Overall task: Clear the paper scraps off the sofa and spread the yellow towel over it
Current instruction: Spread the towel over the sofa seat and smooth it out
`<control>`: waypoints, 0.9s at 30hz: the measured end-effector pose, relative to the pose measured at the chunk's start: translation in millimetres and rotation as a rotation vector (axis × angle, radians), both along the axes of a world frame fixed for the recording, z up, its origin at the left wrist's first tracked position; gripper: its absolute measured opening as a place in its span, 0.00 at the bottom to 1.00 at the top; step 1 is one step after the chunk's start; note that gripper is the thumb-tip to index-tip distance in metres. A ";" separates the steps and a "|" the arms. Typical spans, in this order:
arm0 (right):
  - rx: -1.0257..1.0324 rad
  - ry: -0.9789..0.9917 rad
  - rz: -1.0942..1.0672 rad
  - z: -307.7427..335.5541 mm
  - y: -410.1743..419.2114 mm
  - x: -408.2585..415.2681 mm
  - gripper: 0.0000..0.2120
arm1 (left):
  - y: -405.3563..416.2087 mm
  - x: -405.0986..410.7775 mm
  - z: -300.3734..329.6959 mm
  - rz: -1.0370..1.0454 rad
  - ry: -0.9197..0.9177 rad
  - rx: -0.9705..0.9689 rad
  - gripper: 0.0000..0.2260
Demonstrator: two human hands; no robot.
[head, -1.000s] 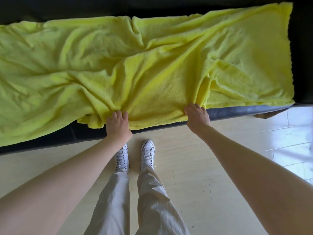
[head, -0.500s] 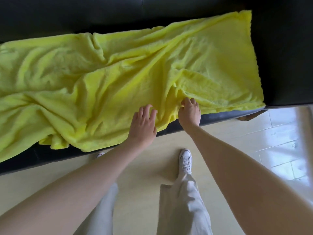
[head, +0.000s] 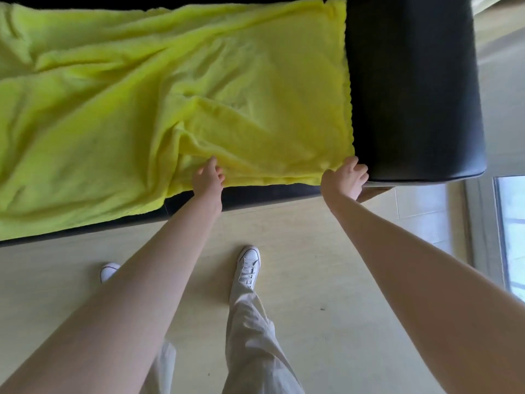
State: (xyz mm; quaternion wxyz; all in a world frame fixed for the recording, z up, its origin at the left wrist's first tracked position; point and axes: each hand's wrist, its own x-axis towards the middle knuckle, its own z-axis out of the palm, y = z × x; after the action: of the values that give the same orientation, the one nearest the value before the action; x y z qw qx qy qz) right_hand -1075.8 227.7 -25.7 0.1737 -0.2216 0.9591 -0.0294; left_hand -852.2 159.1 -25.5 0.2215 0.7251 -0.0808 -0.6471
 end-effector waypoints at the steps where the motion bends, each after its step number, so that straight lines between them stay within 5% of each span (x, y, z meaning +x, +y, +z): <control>1: 0.027 -0.019 -0.063 -0.7 4.2 -14.4 0.21 | -1.2 -4.1 -0.7 -0.014 -0.026 -0.015 0.16; 7: 0.111 -0.208 -0.070 -9.1 8.7 -58.2 0.16 | -12.1 -3.5 -2.2 0.086 -0.016 -0.006 0.10; 13: 0.104 0.129 0.206 -6.7 0.2 -54.4 0.18 | -18.0 -8.2 -1.1 0.214 -0.037 -0.031 0.16; 21: 0.151 -0.051 0.156 -17.5 -6.4 -56.6 0.20 | -18.9 -15.7 -5.1 0.298 -0.048 -0.051 0.11; 27: 0.196 0.088 0.393 -3.4 -12.5 -53.5 0.19 | -16.2 -10.5 -7.0 0.280 -0.072 -0.046 0.14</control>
State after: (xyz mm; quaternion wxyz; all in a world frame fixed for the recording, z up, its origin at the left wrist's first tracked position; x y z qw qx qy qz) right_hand -1129.3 215.2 -29.1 0.1545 -0.3872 0.9025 0.1081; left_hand -862.6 142.9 -32.5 0.3233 0.7467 -0.0017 -0.5813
